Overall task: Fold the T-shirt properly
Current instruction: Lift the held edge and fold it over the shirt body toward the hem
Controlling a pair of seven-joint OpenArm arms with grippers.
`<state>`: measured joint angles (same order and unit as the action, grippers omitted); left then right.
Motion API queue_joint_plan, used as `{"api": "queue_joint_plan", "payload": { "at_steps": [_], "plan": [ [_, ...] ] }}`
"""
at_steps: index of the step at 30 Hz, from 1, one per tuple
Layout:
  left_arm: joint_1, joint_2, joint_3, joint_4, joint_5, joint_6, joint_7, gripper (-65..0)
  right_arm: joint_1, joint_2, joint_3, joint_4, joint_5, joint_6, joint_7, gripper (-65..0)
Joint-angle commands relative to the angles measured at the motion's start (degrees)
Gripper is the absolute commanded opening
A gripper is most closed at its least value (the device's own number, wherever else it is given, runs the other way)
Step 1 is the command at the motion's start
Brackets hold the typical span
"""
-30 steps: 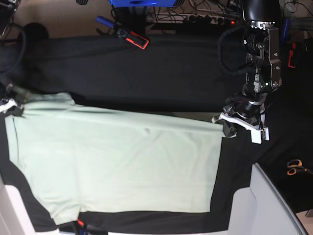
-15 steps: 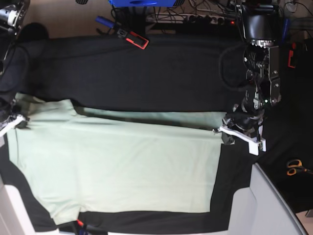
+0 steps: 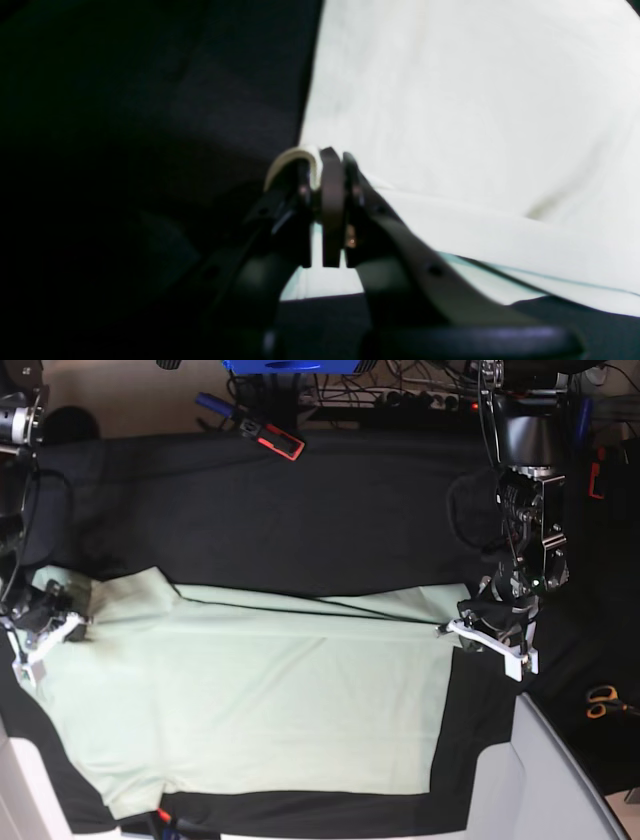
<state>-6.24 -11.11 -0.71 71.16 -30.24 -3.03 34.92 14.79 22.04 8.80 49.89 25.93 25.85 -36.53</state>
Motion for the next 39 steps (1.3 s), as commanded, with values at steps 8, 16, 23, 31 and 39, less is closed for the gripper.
{"api": "queue_joint_plan", "payload": {
  "at_steps": [8,16,23,31,39],
  "plan": [
    [-5.76,-1.41,5.06,-4.21,1.01,-0.01,-1.55,-65.0,5.13,3.06,-4.80,-6.24,0.75,-0.04,6.86,-64.9],
    [-8.49,-0.97,6.64,-7.11,3.03,-0.01,-1.73,-65.0,7.94,4.46,-4.97,-8.70,0.75,0.13,7.04,-65.0],
    [-9.98,-1.24,6.91,-8.61,3.12,-0.01,-1.73,-65.0,9.26,4.46,-4.97,-8.97,-0.13,0.13,7.04,-65.0],
    [-10.68,-1.06,7.00,-9.22,3.12,-0.01,-1.73,-65.0,10.40,2.35,-4.80,-8.79,-7.43,0.13,7.04,-65.0],
    [-10.77,-1.41,7.08,-9.22,3.12,-0.01,-1.73,-65.0,10.49,1.83,-4.97,-9.05,-7.69,0.13,9.76,-65.0]
  ]
}}
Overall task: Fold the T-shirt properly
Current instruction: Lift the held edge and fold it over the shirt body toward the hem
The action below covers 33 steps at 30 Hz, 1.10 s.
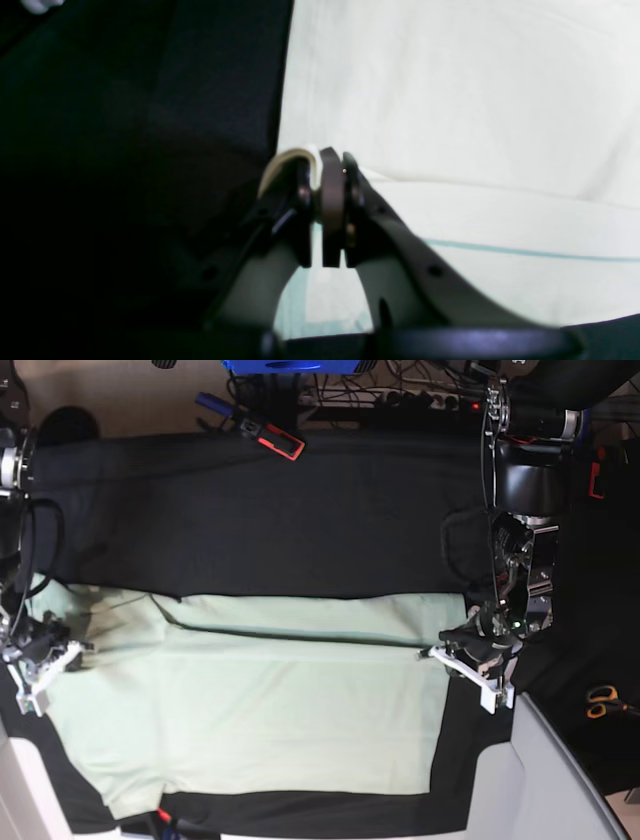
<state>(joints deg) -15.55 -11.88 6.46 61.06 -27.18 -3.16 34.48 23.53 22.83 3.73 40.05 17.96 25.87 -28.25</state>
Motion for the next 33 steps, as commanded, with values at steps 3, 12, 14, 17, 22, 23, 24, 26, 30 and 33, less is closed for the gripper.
{"api": "queue_joint_plan", "payload": {
  "at_steps": [3,12,14,17,22,23,24,26,30,33],
  "plan": [
    [-1.46,-0.65,-0.09,0.88,0.06,0.13,-1.29,-65.0,1.75,0.86,0.10,0.78,0.29,0.20,1.48,-65.0],
    [-1.55,-0.65,-0.17,0.79,0.06,0.13,-1.29,-65.0,3.06,0.69,-5.18,0.69,0.29,0.11,3.94,-65.0],
    [-2.51,-0.74,-0.17,-0.44,0.06,0.13,-1.38,-65.0,3.15,0.69,-5.18,0.69,0.29,-0.07,3.94,-65.0],
    [-4.01,-0.47,-0.09,-4.05,0.15,0.13,-1.47,-65.0,3.15,0.60,-5.18,0.69,0.29,-0.07,3.94,-65.0],
    [-4.89,-0.38,0.00,-5.01,2.08,0.04,-4.37,-65.0,3.15,0.69,-5.18,0.69,0.29,-0.07,3.94,-65.0],
    [-5.06,-0.21,0.09,-5.01,3.66,0.04,-4.28,-65.0,3.15,0.69,-5.35,0.69,0.29,-0.07,3.94,-65.0],
    [-5.06,-0.03,0.79,-5.01,5.25,0.04,-4.46,-65.0,3.15,0.69,-5.35,0.69,0.29,-0.07,3.94,-65.0],
    [-5.15,0.49,2.46,-5.01,7.44,0.04,-4.55,-65.0,3.15,0.69,-5.35,0.69,0.29,0.02,4.03,-65.0],
    [-5.15,0.58,2.99,-5.01,7.27,0.04,-4.55,-65.0,3.15,0.51,-5.35,0.69,0.29,0.02,5.17,-65.0],
    [-5.15,0.58,2.99,-5.01,7.27,0.04,-4.55,-65.0,3.15,0.51,-5.35,0.69,0.29,0.02,5.44,-65.0]
  ]
}}
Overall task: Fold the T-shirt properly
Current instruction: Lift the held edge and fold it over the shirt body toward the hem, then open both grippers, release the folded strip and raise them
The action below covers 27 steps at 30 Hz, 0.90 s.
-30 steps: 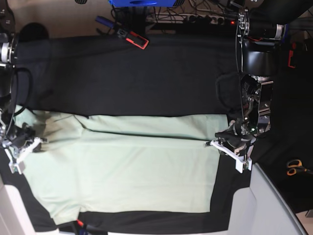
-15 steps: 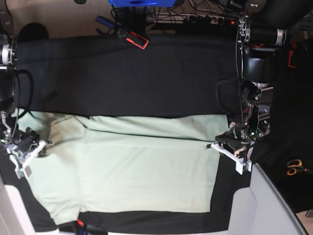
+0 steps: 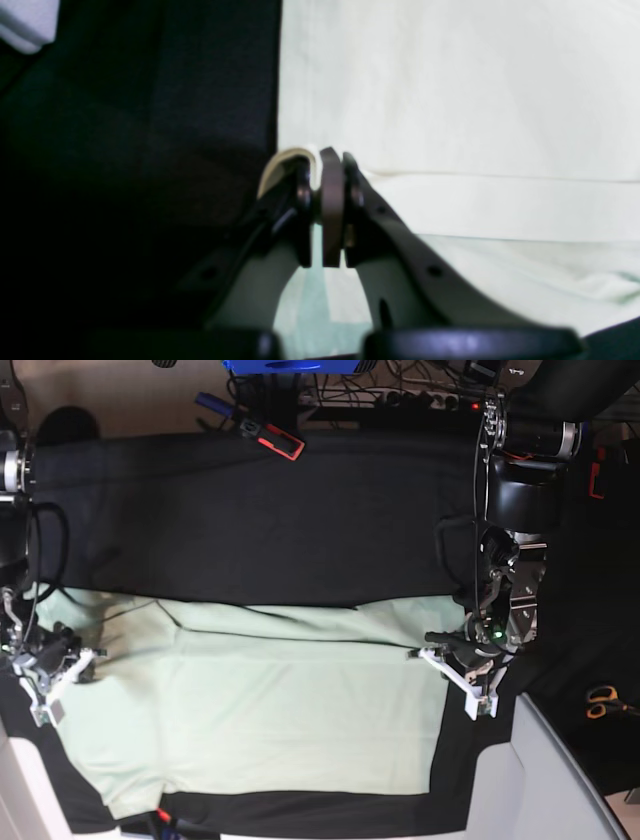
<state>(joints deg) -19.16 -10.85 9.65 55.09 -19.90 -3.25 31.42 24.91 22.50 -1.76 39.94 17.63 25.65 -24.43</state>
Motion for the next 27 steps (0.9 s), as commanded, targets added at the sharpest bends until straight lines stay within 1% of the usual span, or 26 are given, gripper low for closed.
{"api": "queue_joint_plan", "payload": {
  "at_steps": [1,4,11,12,13,15,17,18,21,23,24,25,27],
  "plan": [
    [-1.55,-0.44,-0.20,0.95,-0.01,-0.05,-1.49,-65.0,1.78,0.84,0.13,0.80,0.61,0.24,1.61,-65.0],
    [-1.55,-0.44,-0.20,1.04,-0.01,-2.78,-1.49,-65.0,1.78,0.84,0.13,0.80,0.61,0.24,1.61,-65.0],
    [-1.55,-0.36,-0.20,1.31,0.16,-2.86,-1.49,-65.0,1.78,0.75,0.48,0.80,0.70,0.24,2.05,-64.7],
    [-1.55,-0.36,-0.29,1.39,0.16,-2.86,-1.57,-63.7,1.78,0.22,0.48,0.80,0.70,0.15,2.84,-64.7],
    [-1.55,-0.36,-0.64,1.48,0.16,-2.86,-1.57,-59.0,1.78,0.05,0.57,0.80,0.70,0.07,3.99,-64.7],
    [-1.63,-0.44,-0.81,1.48,0.16,-2.86,-1.57,-45.7,1.78,-0.04,0.57,0.80,0.70,0.07,5.57,-63.8],
    [-1.63,-0.71,-0.90,1.48,0.16,-2.86,-2.10,-33.1,1.78,-0.13,0.66,0.80,0.70,0.07,6.89,-58.3],
    [-1.63,-0.80,-0.90,1.57,0.16,-2.86,-3.24,-27.5,1.69,-0.13,0.66,0.80,0.88,0.07,7.94,-53.1],
    [-1.63,-0.88,-0.99,1.57,0.08,-2.86,-5.35,-17.1,1.51,-0.22,1.45,0.80,0.97,-0.02,10.84,-36.3],
    [-1.63,-0.88,-0.99,1.66,0.08,-2.86,-6.50,-11.9,0.98,-0.30,4.70,1.16,0.97,-0.02,11.19,-24.4],
    [-1.63,-0.88,-0.99,2.01,0.08,-2.86,-6.85,-10.4,0.37,-0.39,6.73,1.68,0.97,-0.02,11.28,-19.3],
    [-1.46,-0.88,-0.99,2.98,0.08,-2.86,-6.94,-9.6,-0.25,-0.74,9.10,2.74,0.97,-0.02,11.28,-16.2],
    [-0.67,-0.88,-0.99,5.70,-0.01,-2.86,-6.67,-9.6,-2.27,-1.53,13.41,5.81,0.97,0.24,11.19,-15.7]
  ]
}}
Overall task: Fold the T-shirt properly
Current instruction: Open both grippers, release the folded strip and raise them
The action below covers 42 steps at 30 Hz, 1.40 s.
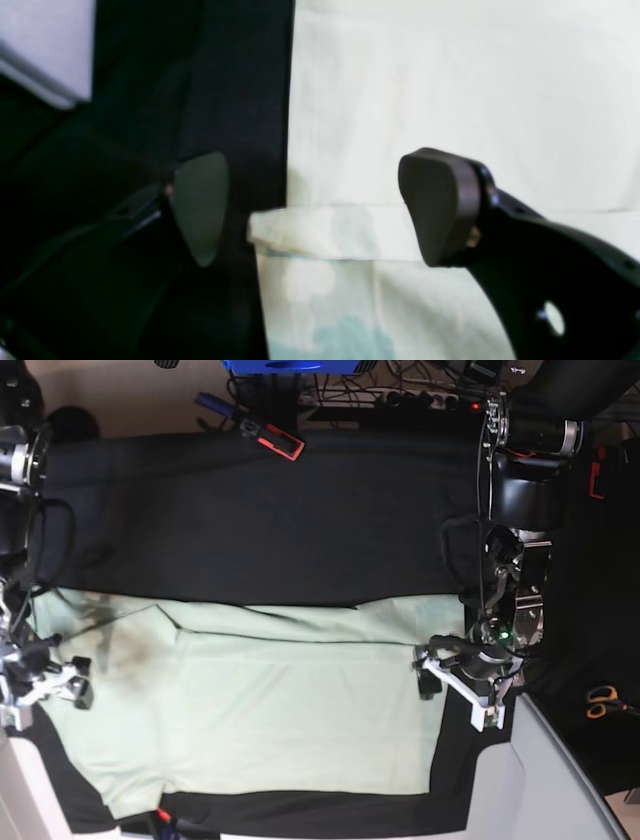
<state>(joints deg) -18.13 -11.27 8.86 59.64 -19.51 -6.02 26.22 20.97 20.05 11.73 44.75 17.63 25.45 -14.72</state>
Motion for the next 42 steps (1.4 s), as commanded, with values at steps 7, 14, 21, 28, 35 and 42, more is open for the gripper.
{"api": "queue_joint_plan", "payload": {
  "at_steps": [7,14,21,28,35,42],
  "plan": [
    [14.22,1.73,-11.63,21.20,-0.40,-0.09,-1.21,-10.1,-12.14,-5.86,22.16,20.61,3.78,0.35,-9.24,-15.7],
    [26.44,1.64,-13.13,25.33,-0.32,-0.09,-1.12,-10.4,-18.64,-11.75,39.66,25.27,11.16,0.53,-21.81,-15.7],
    [29.87,4.72,-13.74,24.98,-5.15,-0.09,-1.12,-39.1,-21.81,-12.98,39.48,25.18,12.04,0.53,-21.98,-15.7],
    [29.69,4.81,-13.83,18.65,-23.88,-0.09,-1.56,-24.9,-23.65,-13.50,39.39,25.18,11.95,0.70,-21.98,-15.7],
    [24.77,5.16,-13.92,11.00,-25.55,-0.09,-1.73,-20.7,-24.71,-13.42,39.39,25.18,11.69,6.33,-21.98,-15.5],
    [23.27,6.56,-16.56,11.53,-25.64,-0.09,-1.82,-20.7,-24.80,-13.06,39.39,19.64,11.60,6.59,-21.98,-15.5]
  ]
}}
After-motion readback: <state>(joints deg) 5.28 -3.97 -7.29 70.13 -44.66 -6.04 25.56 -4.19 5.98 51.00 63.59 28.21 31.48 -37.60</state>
